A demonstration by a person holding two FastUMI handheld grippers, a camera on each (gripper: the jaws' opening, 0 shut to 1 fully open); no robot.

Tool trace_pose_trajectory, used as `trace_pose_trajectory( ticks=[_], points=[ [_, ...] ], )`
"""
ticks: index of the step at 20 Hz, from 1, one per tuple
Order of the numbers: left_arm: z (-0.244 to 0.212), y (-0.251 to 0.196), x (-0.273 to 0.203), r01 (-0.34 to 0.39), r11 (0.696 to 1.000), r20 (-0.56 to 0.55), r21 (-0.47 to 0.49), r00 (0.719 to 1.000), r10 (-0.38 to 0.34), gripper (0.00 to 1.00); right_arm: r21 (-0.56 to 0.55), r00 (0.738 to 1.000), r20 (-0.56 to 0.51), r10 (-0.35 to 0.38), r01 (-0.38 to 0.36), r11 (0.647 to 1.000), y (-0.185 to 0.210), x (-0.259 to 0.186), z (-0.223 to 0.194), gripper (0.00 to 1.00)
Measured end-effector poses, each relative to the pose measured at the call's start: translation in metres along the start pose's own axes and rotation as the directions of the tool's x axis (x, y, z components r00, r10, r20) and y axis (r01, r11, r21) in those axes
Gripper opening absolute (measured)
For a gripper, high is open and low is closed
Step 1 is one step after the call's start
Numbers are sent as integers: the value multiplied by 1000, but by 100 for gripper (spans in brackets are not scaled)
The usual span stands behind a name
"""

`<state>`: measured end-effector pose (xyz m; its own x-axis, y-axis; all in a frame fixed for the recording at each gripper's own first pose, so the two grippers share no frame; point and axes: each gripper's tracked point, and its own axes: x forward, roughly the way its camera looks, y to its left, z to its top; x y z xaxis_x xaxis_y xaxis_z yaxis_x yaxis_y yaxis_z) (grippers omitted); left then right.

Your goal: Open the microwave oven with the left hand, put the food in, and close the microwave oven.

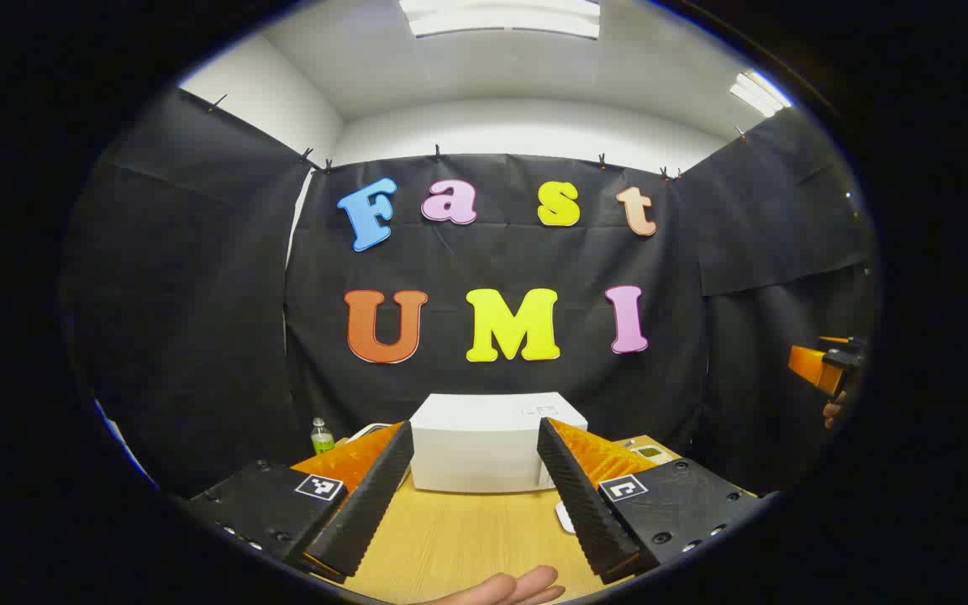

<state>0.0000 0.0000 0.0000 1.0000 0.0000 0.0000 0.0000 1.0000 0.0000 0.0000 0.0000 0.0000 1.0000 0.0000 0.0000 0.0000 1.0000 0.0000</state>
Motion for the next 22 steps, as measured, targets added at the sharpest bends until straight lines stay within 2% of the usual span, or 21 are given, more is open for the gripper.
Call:
trace_pose_trajectory(
  ticks=[3,4,5,6,7,8,9,10,11,12,14,15,17,18,19,20,22],
  points=[
    [-1,-12,1,25,1000,-3,-4,1000,-25,95,-17,999,14,-32,32,999,-11,-2,2,91],
    [2,-14,0,33,999,1,-10,999,-33,95,-30,999,28,-45,45,999,-14,-2,5,100],
    [5,-14,-1,35,999,11,-12,999,-35,94,-44,998,34,-53,54,998,-15,-1,6,100],
    [10,-14,-1,37,999,22,-14,999,-37,94,-51,998,35,-48,50,997,-14,-2,5,91],
    [11,-16,-2,41,999,24,-16,999,-41,95,-45,999,30,-34,36,998,-10,-3,5,92],
    [11,-17,-2,43,999,23,-19,999,-43,94,-37,999,28,-22,23,999,-8,-3,6,100],
    [13,-18,-2,44,999,24,-21,999,-43,94,-35,999,32,-18,19,999,-8,-2,8,92],
    [15,-18,0,43,999,29,-21,999,-43,94,-38,999,41,-17,18,999,-11,-1,9,100],
    [17,-17,1,39,999,33,-17,999,-38,94,-42,999,47,-19,21,999,-12,0,11,100],
    [18,-14,1,26,1000,40,-12,999,-26,94,-46,998,54,-15,17,999,-13,0,12,91],
    [21,-11,4,8,1000,55,-7,998,-8,94,-43,998,55,0,2,999,-11,1,9,92],
    [20,-15,7,17,1000,53,-8,998,-16,94,-41,999,54,3,-1,999,-12,2,8,100],
    [18,-16,12,17,1000,50,-3,999,-17,94,-43,998,59,-6,8,999,-18,4,8,100],
    [18,-13,17,4,1000,55,2,998,-4,94,-39,998,65,-5,8,999,-19,5,8,91],
    [16,-14,21,1,1000,56,8,998,-1,94,-30,998,70,1,1,1000,-16,6,9,92],
    [13,-18,27,2,1000,55,2,999,-2,94,-22,998,70,9,-8,1000,-14,8,7,100],
    [9,-24,41,4,1000,60,-10,998,-3,94,-17,998,62,24,-23,1000,-11,14,3,100]
  ],
)
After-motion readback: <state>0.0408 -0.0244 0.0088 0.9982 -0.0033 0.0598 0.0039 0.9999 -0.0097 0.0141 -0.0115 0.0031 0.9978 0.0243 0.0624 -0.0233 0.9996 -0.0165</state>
